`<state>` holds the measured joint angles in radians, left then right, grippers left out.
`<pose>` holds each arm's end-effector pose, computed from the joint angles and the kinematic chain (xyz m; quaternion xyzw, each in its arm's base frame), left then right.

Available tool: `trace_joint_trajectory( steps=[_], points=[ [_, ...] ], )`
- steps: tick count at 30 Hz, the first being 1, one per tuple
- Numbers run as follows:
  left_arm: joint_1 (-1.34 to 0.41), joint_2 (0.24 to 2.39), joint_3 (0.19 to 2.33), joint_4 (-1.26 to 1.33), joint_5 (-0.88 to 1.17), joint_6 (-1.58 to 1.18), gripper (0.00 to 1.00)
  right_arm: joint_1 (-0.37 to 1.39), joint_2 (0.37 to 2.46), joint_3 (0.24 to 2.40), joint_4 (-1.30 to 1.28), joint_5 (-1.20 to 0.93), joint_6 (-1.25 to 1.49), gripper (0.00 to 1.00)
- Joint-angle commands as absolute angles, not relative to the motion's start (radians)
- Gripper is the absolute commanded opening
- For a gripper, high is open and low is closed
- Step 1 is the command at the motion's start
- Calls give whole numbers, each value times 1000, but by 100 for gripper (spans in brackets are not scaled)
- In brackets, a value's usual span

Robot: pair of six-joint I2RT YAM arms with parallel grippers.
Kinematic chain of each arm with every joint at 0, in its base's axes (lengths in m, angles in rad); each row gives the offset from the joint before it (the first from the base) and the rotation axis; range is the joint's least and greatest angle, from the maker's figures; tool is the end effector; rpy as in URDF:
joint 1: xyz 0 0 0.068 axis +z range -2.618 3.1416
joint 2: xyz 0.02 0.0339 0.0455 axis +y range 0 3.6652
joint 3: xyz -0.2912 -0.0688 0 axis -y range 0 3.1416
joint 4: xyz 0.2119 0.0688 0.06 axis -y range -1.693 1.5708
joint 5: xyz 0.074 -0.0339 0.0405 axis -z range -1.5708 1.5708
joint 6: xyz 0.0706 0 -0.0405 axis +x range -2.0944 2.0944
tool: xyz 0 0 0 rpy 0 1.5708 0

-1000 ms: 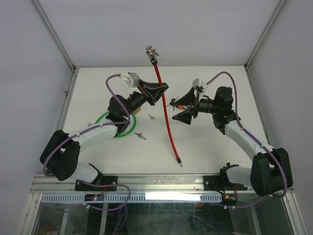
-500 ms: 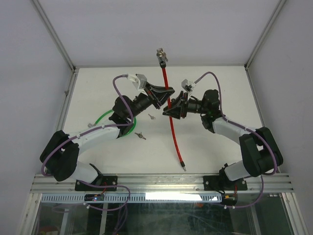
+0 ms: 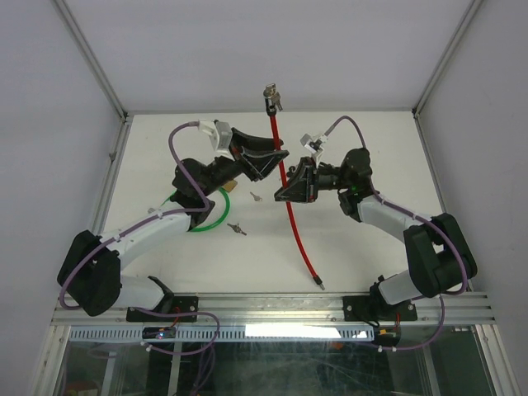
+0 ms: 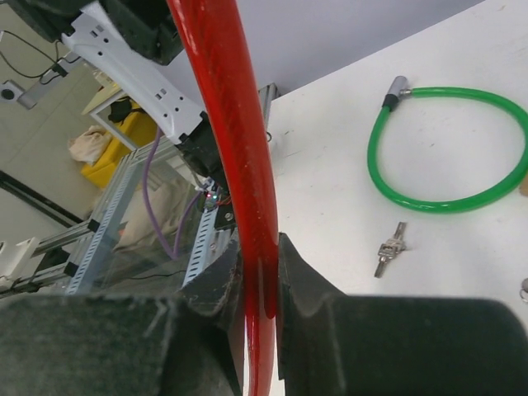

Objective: Lock with the key
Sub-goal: Pick up the lock from the center of the board.

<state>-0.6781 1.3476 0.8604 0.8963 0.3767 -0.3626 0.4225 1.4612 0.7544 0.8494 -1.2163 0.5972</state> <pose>0.2166 -0.2078 0.4068 0.2393 0.5077 -0.4974 0.6614 0.2335 0.1776 0.3250 -0.3832 0.5731 0.6293 0.3587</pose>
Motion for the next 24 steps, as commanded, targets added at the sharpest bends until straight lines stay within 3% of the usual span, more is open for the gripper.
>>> trace_joint_trajectory(
  steps=[1, 10, 24],
  points=[
    [-634, 1311, 917, 993, 538, -389, 43, 423, 1444, 801, 962, -1280, 689, 0],
    [-562, 1390, 997, 1109, 766, -505, 51, 441, 1436, 808, 943, -1318, 685, 0],
    [-549, 1422, 1103, 1005, 713, -475, 47, 451, 1426, 807, 871, -1302, 619, 0]
  ],
)
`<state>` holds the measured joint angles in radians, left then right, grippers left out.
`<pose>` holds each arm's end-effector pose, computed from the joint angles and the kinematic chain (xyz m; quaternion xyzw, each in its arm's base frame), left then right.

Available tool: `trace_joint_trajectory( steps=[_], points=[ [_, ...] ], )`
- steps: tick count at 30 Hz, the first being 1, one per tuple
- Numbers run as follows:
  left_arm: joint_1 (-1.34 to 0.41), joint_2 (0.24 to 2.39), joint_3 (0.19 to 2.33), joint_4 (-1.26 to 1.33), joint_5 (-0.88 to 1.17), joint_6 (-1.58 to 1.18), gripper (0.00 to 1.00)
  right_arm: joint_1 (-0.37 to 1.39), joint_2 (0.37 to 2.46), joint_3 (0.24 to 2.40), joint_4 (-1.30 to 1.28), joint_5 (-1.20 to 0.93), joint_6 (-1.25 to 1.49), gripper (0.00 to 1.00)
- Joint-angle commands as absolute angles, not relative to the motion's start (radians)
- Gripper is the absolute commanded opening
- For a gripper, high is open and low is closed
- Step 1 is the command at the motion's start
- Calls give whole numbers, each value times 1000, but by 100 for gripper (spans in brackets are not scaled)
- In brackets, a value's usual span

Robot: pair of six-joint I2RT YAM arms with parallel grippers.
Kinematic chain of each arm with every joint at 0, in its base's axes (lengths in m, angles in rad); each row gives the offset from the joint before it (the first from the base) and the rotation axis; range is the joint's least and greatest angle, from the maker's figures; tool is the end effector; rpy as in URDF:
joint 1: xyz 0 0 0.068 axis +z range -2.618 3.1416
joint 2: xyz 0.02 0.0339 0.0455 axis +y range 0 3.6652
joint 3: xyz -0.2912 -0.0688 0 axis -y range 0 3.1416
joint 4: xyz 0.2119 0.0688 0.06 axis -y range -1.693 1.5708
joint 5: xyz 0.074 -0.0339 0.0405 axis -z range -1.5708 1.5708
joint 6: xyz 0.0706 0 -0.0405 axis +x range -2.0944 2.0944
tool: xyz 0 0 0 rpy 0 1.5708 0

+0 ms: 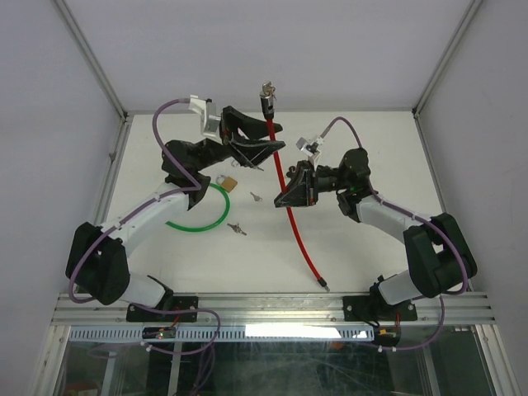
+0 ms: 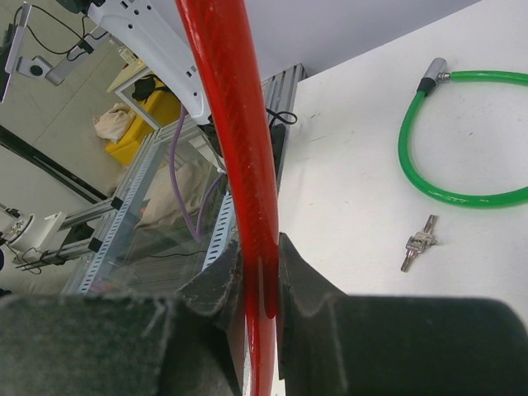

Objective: Lock with the key
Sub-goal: Pick up the lock from the center of the board.

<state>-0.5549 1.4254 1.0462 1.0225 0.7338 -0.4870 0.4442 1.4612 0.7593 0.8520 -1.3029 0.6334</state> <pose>0.2284 -0.1972 0.4548 0.3348 0.4064 -0.5547 0.6442 0.2239 0.1819 0.3258 -0.4087 0.5597 0.6487 0.3146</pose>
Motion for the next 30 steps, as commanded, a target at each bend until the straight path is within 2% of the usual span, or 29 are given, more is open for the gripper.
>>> trace_joint_trajectory(
  steps=[1, 19, 25, 28, 30],
  points=[
    [-549, 1448, 1108, 996, 710, -473, 46, 451, 1425, 807, 868, -1299, 616, 0],
    [-549, 1505, 1046, 1094, 672, -513, 42, 451, 1404, 799, 854, -1267, 602, 0],
    [-551, 1508, 1029, 1095, 664, -514, 38, 451, 1400, 799, 825, -1255, 576, 0],
    [-550, 1510, 1027, 1089, 664, -510, 33, 451, 1397, 799, 818, -1252, 566, 0],
    [-550, 1512, 1030, 1089, 670, -511, 20, 451, 1392, 801, 803, -1251, 551, 0]
  ],
)
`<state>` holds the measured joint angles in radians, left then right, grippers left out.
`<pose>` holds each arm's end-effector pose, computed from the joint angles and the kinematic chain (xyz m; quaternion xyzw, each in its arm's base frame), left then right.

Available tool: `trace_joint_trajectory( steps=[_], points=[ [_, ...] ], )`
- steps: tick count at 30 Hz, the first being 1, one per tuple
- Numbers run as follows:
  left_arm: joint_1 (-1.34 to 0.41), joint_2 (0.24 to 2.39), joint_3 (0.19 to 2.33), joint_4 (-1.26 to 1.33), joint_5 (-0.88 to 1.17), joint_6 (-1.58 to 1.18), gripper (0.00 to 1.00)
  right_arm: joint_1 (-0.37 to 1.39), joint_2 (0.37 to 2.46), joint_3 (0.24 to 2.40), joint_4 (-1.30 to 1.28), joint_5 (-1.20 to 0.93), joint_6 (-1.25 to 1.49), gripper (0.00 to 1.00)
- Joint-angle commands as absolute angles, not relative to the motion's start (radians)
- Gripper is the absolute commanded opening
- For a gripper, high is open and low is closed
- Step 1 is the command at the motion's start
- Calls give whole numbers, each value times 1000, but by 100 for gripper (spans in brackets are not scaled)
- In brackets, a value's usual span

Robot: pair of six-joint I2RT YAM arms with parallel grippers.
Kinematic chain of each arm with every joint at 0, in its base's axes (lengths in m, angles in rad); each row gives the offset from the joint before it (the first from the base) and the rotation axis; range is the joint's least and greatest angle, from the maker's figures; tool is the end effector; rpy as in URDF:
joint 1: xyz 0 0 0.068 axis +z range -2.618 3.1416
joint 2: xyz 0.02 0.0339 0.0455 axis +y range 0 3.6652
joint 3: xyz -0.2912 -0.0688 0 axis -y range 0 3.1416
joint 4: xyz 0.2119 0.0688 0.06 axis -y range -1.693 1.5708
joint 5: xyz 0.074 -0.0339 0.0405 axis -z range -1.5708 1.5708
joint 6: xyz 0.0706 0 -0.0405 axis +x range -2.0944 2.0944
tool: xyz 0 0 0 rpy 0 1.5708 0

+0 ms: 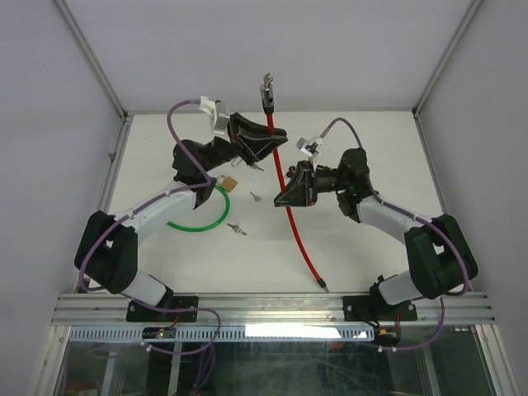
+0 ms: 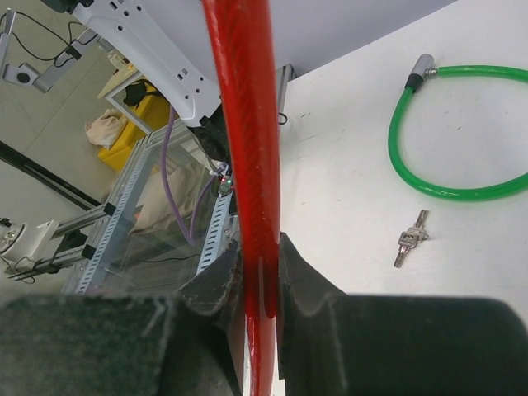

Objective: Lock with the key
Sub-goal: Pick up the lock from the center of the board.

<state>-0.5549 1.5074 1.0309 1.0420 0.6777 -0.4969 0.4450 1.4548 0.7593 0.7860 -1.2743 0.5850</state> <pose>0.2540 -0.2095 0.4294 0.3043 0.4457 -0.5534 0.6344 0.2252 0.1822 0.3216 -0.4003 0.5715 0.6415 0.3189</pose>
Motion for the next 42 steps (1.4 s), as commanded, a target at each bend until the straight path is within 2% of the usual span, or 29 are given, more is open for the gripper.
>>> trace_joint_trajectory(
  steps=[1, 2, 4, 5, 9, 11, 13, 17, 24, 27, 29, 35, 39, 42],
  points=[
    [-550, 1512, 1032, 1089, 676, -511, 9, 450, 1389, 802, 790, -1251, 538, 0],
    [-550, 1512, 1034, 1088, 683, -510, 0, 450, 1385, 804, 771, -1251, 519, 0],
    [-549, 1503, 1037, 1071, 691, -493, 0, 450, 1369, 818, 693, -1254, 448, 3],
    [-548, 1495, 1039, 1049, 689, -478, 0, 450, 1358, 828, 618, -1256, 397, 11],
    [-527, 1463, 1051, 968, 693, -444, 0, 433, 1291, 874, 338, -1258, 124, 53],
    [-502, 1457, 1053, 975, 711, -469, 0, 408, 1255, 908, 204, -1253, -15, 66],
    [-477, 1453, 1060, 986, 736, -501, 0, 380, 1222, 947, 52, -1243, -183, 72],
    [-444, 1453, 1085, 1008, 779, -567, 0, 355, 1154, 1008, -247, -1179, -543, 80],
    [-416, 1475, 1165, 1028, 820, -637, 0, 356, 1025, 987, -489, -1091, -1101, 97],
    [-405, 1509, 1209, 1074, 854, -708, 0, 357, 1055, 1059, -755, -1080, -1400, 99],
    [-397, 1538, 1244, 1116, 886, -771, 0, 362, 1064, 1094, -844, -1050, -1533, 99],
    [-387, 1630, 1352, 1234, 943, -964, 0, 397, 1065, 1105, -943, -945, -1841, 98],
    [-387, 1701, 1407, 1292, 959, -1051, 0, 442, 1075, 1041, -913, -955, -2011, 97],
    [-387, 1753, 1440, 1324, 978, -1106, 0, 524, 1082, 972, -830, -892, -2035, 97]
  ],
)
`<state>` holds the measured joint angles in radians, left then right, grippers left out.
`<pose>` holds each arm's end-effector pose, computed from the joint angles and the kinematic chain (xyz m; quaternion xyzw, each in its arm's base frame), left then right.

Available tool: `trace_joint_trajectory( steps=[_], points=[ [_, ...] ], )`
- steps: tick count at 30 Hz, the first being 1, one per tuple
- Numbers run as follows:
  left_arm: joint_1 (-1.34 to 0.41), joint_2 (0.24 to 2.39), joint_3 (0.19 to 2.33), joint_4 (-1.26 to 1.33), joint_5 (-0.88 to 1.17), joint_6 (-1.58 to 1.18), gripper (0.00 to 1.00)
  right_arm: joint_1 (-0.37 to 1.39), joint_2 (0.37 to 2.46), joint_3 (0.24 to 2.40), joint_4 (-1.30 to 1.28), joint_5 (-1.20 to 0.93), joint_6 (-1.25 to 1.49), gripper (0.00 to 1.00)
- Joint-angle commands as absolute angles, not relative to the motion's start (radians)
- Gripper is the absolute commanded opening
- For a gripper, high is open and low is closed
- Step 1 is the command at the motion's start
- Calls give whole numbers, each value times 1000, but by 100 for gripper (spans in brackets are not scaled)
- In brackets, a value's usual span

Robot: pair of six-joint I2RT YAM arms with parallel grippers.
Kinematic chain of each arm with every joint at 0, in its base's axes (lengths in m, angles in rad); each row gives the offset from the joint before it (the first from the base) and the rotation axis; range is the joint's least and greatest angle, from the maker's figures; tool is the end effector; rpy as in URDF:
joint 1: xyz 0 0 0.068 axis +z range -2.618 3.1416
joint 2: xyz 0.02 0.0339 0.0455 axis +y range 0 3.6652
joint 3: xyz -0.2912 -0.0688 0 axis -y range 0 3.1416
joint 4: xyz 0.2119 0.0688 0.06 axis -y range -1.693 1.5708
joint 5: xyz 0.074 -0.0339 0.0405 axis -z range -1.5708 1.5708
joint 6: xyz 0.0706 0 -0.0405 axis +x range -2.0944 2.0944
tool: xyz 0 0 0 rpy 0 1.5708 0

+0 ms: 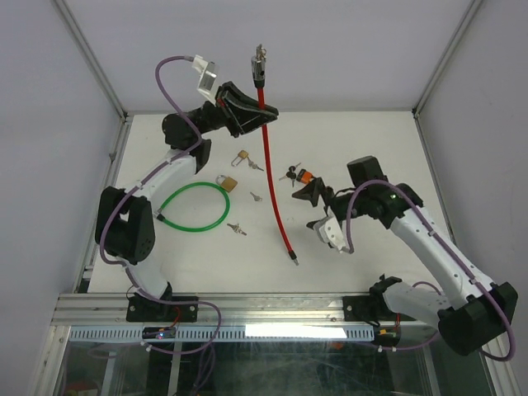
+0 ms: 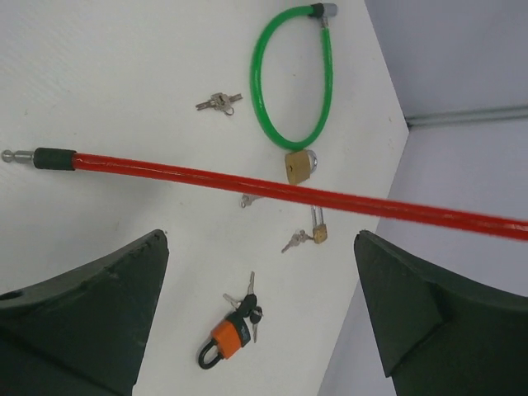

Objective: Lock with the key
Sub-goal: Pick up the lock from the center of the board.

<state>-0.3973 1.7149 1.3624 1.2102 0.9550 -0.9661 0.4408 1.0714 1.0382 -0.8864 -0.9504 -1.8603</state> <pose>0.3064 -0.1911 0.4716 0.3264 0.4184 -0.6490 0.5452 0.1239 0.1219 0.3306 -0.8289 0.2101 0.1435 0.4982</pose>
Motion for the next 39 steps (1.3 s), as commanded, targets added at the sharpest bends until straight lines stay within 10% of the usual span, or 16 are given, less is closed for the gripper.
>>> trace_joint_trajectory(
  steps=[1, 14, 27, 39],
  points=[
    [-387, 1767, 1446, 1327, 982, -1113, 0, 557, 1087, 950, -798, -850, -2035, 97],
    [-388, 1881, 1467, 1336, 999, -1135, 0, 824, 1221, 763, -522, -413, -2172, 93],
    [-387, 1898, 1410, 1427, 1008, -1180, 0, 930, 1289, 613, -257, -440, -2134, 78],
    [-381, 1884, 1350, 1512, 986, -1210, 0, 927, 1343, 219, 691, -616, -2033, 60]
  ],
)
